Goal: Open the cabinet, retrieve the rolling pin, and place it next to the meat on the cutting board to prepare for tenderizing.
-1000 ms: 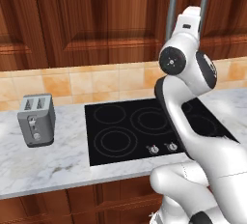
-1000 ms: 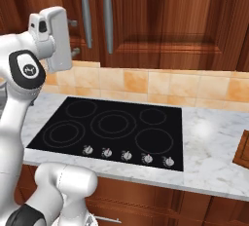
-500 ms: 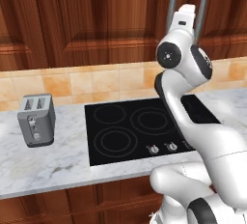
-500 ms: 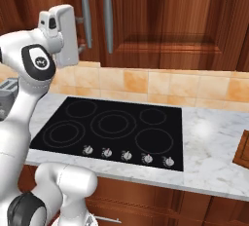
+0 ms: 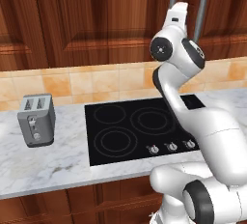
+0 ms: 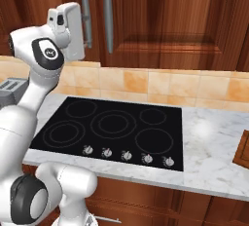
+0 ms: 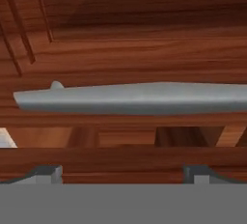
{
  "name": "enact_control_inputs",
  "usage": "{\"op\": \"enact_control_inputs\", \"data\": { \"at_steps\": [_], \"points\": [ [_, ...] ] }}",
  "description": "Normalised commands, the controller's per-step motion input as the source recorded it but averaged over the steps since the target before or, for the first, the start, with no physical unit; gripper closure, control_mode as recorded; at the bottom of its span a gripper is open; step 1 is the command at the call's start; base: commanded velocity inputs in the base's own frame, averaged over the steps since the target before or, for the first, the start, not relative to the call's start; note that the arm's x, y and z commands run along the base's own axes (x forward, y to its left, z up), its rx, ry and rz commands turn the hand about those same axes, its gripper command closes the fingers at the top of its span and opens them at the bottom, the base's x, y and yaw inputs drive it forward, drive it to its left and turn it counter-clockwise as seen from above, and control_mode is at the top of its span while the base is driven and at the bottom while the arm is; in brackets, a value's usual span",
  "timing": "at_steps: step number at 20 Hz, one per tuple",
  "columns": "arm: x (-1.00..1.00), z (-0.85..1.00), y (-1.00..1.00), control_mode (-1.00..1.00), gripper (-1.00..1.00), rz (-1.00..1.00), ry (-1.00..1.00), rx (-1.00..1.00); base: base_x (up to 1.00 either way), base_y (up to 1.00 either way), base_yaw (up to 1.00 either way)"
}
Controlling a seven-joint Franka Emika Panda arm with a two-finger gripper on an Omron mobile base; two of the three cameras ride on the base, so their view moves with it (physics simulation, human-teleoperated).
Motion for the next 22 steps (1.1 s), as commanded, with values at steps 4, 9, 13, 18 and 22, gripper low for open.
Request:
{"op": "enact_control_inputs", "data": {
  "at_steps": [4, 9, 13, 18, 22],
  "points": [
    [0.36, 0.0, 0.0, -1.0, -1.0, -0.01, 0.0, 0.0, 0.0, 0.0, 0.0],
    [0.32, 0.0, -0.01, -1.0, -1.0, -0.02, 0.0, 0.0, 0.0, 0.0, 0.0],
    [0.2, 0.0, -0.08, -1.0, -1.0, -0.03, 0.0, 0.0, 0.0, 0.0, 0.0],
    [0.14, 0.0, -0.14, -1.0, -1.0, -0.04, 0.0, 0.0, 0.0, 0.0, 0.0],
    [0.22, 0.0, -0.13, -1.0, -1.0, -0.04, 0.0, 0.0, 0.0, 0.0, 0.0]
  ]
}}
